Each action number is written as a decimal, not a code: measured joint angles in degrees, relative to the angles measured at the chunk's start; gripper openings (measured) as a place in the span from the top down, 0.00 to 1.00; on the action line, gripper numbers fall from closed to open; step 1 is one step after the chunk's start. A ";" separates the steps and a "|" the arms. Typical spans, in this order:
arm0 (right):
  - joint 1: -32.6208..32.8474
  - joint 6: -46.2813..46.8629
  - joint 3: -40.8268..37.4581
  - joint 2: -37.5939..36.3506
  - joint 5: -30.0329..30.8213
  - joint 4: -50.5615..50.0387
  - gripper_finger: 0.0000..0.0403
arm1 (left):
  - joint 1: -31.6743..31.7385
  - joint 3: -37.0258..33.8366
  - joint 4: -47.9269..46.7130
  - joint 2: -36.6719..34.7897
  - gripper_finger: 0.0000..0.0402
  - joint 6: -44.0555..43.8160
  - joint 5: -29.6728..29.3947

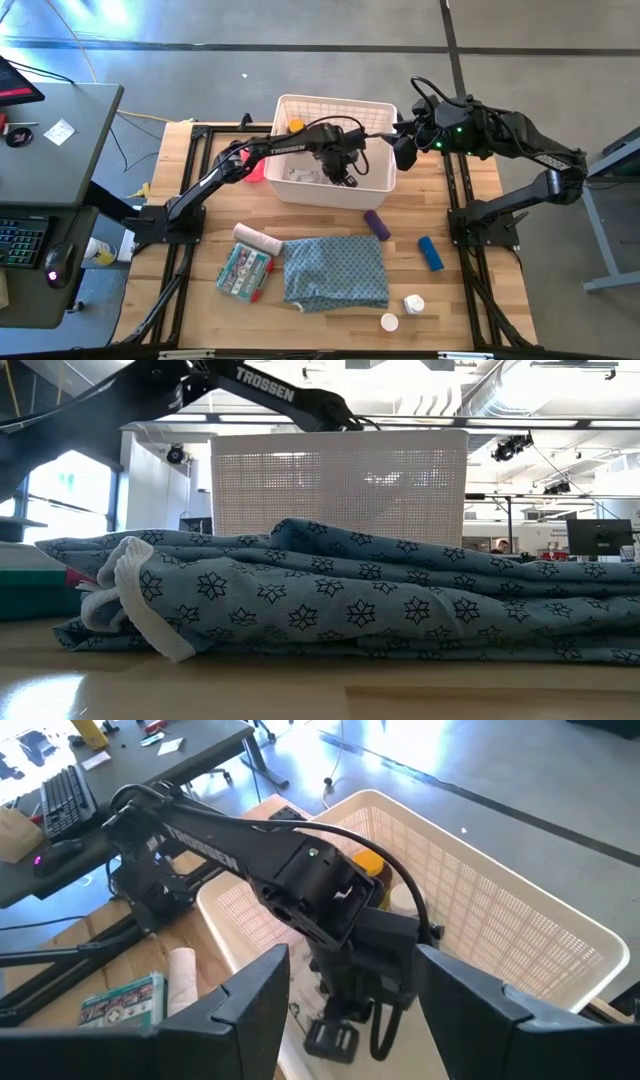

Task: Pick & place medical supplies in basket/bin
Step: Put the mailer bag into the white bin, then adjust the white bin, then put the pink circular pill organizer into the white bin

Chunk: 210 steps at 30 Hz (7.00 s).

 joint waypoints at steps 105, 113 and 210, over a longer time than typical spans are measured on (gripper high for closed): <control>0.00 -2.01 -0.02 0.02 -2.39 -0.56 0.49 | 12.73 6.95 8.34 -17.75 0.87 -6.50 3.98; 1.45 -1.97 -0.02 0.02 -5.76 -0.58 0.49 | 12.70 6.95 -1.01 -26.36 0.87 -2.82 -2.56; 0.52 16.61 -15.65 0.00 -10.54 20.75 0.49 | 18.94 -87.58 35.86 -58.04 0.02 40.23 -10.84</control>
